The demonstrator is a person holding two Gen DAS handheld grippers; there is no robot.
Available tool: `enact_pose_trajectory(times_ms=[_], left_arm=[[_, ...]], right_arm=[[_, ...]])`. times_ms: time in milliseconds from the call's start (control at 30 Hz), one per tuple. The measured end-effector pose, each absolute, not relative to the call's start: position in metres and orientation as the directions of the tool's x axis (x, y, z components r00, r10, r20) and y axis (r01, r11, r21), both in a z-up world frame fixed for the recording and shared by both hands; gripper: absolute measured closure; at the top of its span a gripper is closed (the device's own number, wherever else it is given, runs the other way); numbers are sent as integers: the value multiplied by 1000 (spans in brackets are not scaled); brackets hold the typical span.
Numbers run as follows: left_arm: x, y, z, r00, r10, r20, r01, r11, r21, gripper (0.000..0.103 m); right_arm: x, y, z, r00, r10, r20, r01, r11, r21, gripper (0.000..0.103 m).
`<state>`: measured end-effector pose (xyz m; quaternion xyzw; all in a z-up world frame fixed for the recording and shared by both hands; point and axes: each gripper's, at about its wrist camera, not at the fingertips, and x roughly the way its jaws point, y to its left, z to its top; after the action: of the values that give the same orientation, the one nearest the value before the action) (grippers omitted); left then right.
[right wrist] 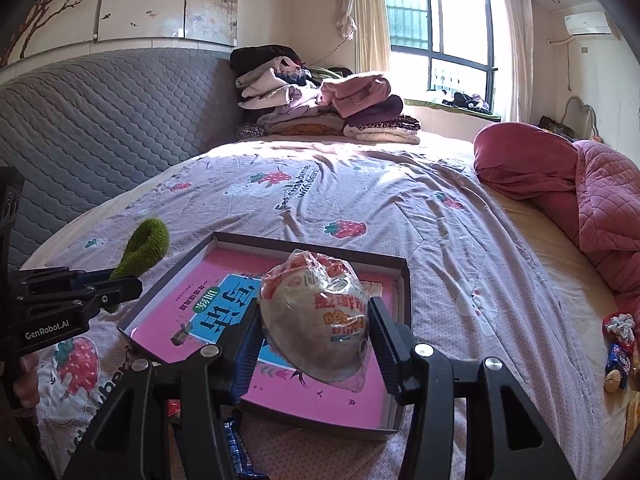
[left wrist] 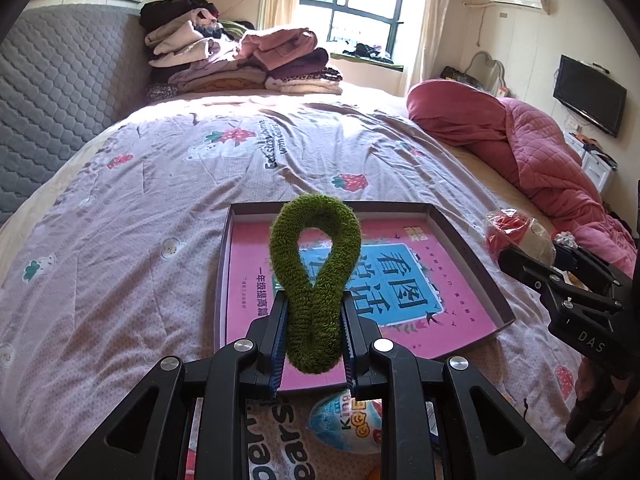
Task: Organize objects
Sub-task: 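Carry the green ring and wrapped egg with both grippers over the tray, then lower the green ring onto the book and open the left gripper while the right gripper releases the egg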
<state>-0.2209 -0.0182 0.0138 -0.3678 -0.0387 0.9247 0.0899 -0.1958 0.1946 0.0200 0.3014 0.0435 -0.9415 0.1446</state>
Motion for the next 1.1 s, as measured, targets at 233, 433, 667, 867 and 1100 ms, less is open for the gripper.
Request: enact_pose_trajectory(times_ms=[233,433,667,867,1100], left_arm=[[-239,-23,-12,-671,188,-717,-121,-982,-144,79],[-244,-21,-26,-645,189,-740,-124,-982,-142,79],[-250,-16,-35,-622,193,-759,-133,-981,-141,79],[-252,-17,-42,-604,193,-773,-132,-981,-141,79],[-255,-16,-49,-586,191,-788,-131,-981,-140,78]], right_arm=[[-221,198,-5,-722,-246,-647,299,-954,29,52],[-232,201,-20,-687,-242,-685,295,-955,41,52],[-239,197,-32,-656,-236,-717,298,-954,42,52],[-246,199,-44,-620,-210,-756,279,-960,39,52],[-249,200,-53,-593,-196,-781,270,-962,36,52]])
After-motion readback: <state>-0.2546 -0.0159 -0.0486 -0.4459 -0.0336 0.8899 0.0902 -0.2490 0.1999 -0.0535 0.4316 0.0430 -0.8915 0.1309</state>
